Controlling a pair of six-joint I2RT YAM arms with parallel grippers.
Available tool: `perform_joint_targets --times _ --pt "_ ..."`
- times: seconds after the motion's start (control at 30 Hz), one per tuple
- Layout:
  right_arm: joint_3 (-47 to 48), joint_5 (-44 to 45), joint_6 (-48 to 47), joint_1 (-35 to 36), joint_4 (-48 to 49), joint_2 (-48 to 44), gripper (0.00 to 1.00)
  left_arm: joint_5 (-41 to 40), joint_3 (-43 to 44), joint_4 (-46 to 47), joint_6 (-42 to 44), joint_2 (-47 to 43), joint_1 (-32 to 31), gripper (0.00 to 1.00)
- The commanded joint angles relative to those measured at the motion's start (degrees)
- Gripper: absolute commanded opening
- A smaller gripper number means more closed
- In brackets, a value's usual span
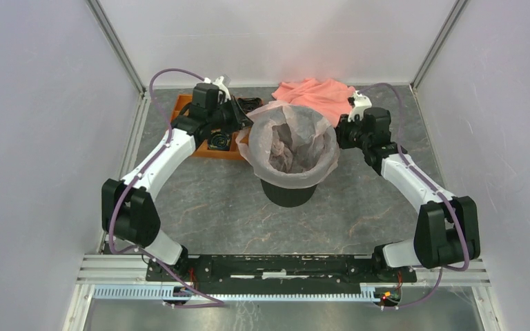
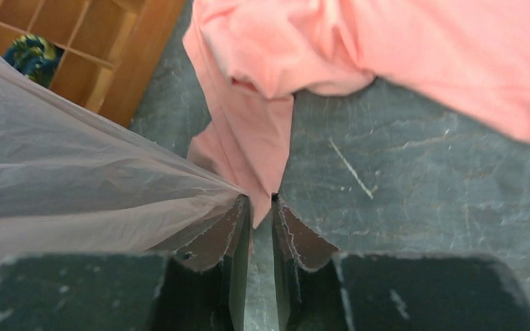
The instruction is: Put the trash bags into the trash bin
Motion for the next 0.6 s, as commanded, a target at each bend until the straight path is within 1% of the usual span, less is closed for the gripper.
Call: perform_joint_targets --times 0.0,0.17,0.3,0.43,0.57 --pt "-1.3 -1.4 1.2 -0.3 3.1 0.3 0.22 0.9 2.4 1.3 -1.2 -2.9 0.3 0.17" --pt "-0.1 -1.9 1.9 -0.3 2.9 -2.4 0.23 2.2 -5.9 6.6 -5.3 -2.4 0.4 0.14" --pt "2.3 -4.0 3.0 -0.4 2.8 -2.6 0.25 2.3 -11.5 8.1 -5.9 -2.7 0.5 0.12" --pt "-0.2 -3.4 1.8 -0.4 3.1 -1.6 0.25 2.6 -16.7 10.4 -5.6 -3.9 0.5 0.12" --pt "-4.6 -3.3 0.6 -0.3 2.9 -0.5 0.26 4.4 -16.8 10.7 -5.4 -3.2 0.4 0.12"
